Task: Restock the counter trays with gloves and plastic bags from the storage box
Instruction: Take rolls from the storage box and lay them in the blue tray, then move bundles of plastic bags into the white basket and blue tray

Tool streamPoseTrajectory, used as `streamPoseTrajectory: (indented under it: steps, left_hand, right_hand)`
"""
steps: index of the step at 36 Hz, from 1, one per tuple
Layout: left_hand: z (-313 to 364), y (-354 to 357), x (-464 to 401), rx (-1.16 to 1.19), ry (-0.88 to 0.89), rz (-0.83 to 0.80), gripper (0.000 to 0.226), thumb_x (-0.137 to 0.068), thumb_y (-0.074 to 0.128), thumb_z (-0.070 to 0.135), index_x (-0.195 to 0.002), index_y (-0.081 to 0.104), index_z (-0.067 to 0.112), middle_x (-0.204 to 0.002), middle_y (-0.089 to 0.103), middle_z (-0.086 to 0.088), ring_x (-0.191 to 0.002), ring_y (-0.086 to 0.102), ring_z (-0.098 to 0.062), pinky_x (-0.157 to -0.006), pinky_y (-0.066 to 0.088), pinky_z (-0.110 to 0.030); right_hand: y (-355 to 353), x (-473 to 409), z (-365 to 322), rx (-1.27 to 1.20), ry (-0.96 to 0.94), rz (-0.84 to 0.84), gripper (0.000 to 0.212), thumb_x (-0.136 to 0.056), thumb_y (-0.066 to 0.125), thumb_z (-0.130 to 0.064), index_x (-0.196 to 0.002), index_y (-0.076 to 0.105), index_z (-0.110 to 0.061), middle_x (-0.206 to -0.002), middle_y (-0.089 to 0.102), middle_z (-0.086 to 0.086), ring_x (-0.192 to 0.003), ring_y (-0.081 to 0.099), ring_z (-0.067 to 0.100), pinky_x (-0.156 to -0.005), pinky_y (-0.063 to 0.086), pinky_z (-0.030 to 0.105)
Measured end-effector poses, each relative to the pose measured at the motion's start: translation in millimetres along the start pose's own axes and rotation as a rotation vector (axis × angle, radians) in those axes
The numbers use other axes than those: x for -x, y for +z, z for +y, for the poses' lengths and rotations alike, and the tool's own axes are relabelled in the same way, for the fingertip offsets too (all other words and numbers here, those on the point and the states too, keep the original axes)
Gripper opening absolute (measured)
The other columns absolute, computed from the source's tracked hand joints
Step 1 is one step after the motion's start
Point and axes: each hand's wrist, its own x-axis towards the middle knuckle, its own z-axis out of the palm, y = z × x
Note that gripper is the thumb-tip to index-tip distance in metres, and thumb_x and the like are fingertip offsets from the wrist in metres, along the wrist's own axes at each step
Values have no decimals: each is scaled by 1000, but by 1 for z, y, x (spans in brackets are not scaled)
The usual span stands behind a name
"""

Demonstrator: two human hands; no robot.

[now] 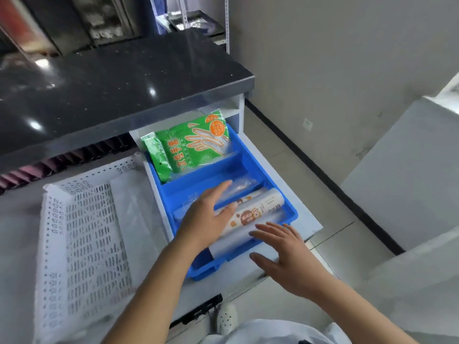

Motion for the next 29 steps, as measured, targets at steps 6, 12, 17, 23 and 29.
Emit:
streamPoseTrajectory:
  steps: [6,12,17,23,29]
  left_hand:
    - [-17,-16,106,139,-179,534,46,-91,67,25,-134,54,36,-134,54,22,-123,47,13,-106,37,-18]
    - [-21,11,221,70,-430,681,53,-82,64,41,-128,44,55,-138,41,33,-130,35,18,-103,22,1]
    - [-14,42,304,41,-742,723,70,-82,76,24,-139,39,41,-153,40,-2,-144,34,-18,-118,28,-38]
    - [2,62,396,112,-994,788,77,-82,74,44,-137,23,59,-160,18,12,-147,13,-5,-119,20,-35]
    - [-9,73,477,204,-1156,865,81,-83,72,44,-149,25,45,-160,18,10,-146,17,-10,-116,21,-32]
  right_hand:
    - [-12,12,-12,-56,-98,-69,53,-90,48,-63,-140,44,-46,-152,34,-24,-145,22,1,-120,17,30]
    - [7,17,-43,-159,-332,-200,49,-90,56,-53,-137,50,-42,-144,37,-30,-137,21,-12,-112,10,11]
    - [40,27,-77,-248,-518,-415,44,-90,62,-46,-133,55,-38,-134,45,-28,-127,29,-20,-113,25,19]
    - [80,55,-117,-132,-632,-659,53,-89,53,-59,-138,49,-39,-145,47,-17,-135,41,5,-112,35,34]
    - [112,103,-158,-11,-746,-760,59,-86,48,-65,-139,49,-37,-143,50,-17,-133,43,7,-111,33,29]
